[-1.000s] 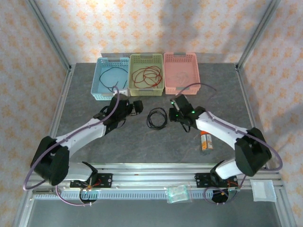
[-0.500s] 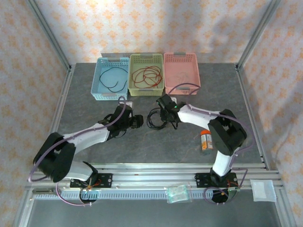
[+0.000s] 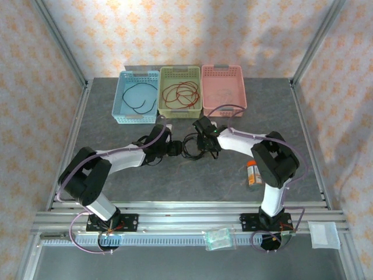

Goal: Untangle the cables

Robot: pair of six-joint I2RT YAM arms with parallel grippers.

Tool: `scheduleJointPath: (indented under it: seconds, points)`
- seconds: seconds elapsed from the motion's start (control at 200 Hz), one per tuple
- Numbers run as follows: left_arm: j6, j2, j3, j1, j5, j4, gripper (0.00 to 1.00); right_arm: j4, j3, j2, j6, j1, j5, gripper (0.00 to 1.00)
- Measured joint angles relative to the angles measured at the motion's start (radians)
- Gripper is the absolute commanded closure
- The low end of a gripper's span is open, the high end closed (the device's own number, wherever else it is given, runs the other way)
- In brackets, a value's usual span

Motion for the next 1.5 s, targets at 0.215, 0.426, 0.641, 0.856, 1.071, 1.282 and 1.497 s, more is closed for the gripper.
scheduleJointPath:
  seconds: [0.215,0.426,0.641,0.856,1.071,1.282,1.497]
  points:
    - [0.006,0.040,0.022,0.000,0.015,0.009,0.54,0.006,0.003,0.029,-0.007,-0.009,-0.019,0.67]
    - [0.007,0.080,0.055,0.000,0.022,0.009,0.58,0.001,0.003,0.029,-0.015,-0.023,-0.034,0.76]
    - [0.014,0.137,0.107,0.000,0.024,0.008,0.66,-0.006,0.003,0.026,-0.018,-0.039,-0.054,0.84]
    - [0.032,0.182,0.149,0.000,0.045,0.008,0.74,0.003,-0.010,0.019,-0.019,-0.049,-0.068,0.86]
    - [0.033,0.188,0.153,0.000,0.060,0.007,0.75,0.008,-0.014,0.016,-0.019,-0.052,-0.079,0.87]
    - [0.034,0.214,0.171,0.000,0.074,0.006,0.74,0.008,-0.014,0.015,-0.026,-0.052,-0.080,0.87]
    - [0.040,0.243,0.203,0.000,0.074,0.000,0.75,0.010,-0.016,0.015,-0.027,-0.052,-0.080,0.88]
